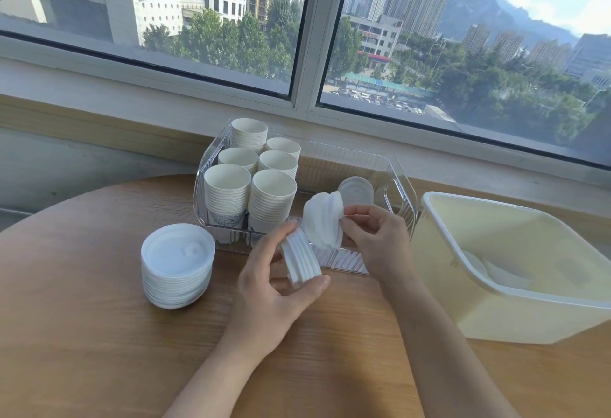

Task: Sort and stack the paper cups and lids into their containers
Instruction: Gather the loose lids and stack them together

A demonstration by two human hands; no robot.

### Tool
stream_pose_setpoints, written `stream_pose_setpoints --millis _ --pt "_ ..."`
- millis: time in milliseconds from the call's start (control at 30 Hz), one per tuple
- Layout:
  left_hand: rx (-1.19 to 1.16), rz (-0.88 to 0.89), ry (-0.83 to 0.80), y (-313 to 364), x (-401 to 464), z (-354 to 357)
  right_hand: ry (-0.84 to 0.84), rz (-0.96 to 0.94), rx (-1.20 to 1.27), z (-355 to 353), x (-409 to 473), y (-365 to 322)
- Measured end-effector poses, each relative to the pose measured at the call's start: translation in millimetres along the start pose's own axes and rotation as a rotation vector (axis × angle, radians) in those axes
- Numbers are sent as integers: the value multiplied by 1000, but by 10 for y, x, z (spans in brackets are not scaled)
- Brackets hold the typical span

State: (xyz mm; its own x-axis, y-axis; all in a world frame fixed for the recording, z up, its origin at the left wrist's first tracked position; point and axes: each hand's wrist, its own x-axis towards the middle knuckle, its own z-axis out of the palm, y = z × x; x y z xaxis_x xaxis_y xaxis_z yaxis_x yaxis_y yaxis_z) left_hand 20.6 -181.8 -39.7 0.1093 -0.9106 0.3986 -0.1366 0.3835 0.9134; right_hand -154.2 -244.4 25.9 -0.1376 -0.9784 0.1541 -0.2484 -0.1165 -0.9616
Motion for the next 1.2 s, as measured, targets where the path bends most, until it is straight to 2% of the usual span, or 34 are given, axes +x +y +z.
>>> stream_pose_setpoints --millis 167,300,500,600,867,1033,1200 --pt "-8 -7 -35 18 -16 0 19 -40 54 -119 -332 69" --pt "0 -24 -124 32 -42 0 -34 -11 30 -162 -518 220" --pt "145 52 -255 74 -98 51 -27 -14 -1 -192 -616 347" --pt "156 66 -275 70 -117 74 7 -35 -80 -215 -598 437" --pt "202 86 -289 79 -146 99 -70 -112 -160 -219 -637 423" --pt "217 63 -225 77 -126 72 -368 -8 55 -299 -685 340" --pt "218 41 -231 65 -113 31 -407 -5 105 -282 -698 361"
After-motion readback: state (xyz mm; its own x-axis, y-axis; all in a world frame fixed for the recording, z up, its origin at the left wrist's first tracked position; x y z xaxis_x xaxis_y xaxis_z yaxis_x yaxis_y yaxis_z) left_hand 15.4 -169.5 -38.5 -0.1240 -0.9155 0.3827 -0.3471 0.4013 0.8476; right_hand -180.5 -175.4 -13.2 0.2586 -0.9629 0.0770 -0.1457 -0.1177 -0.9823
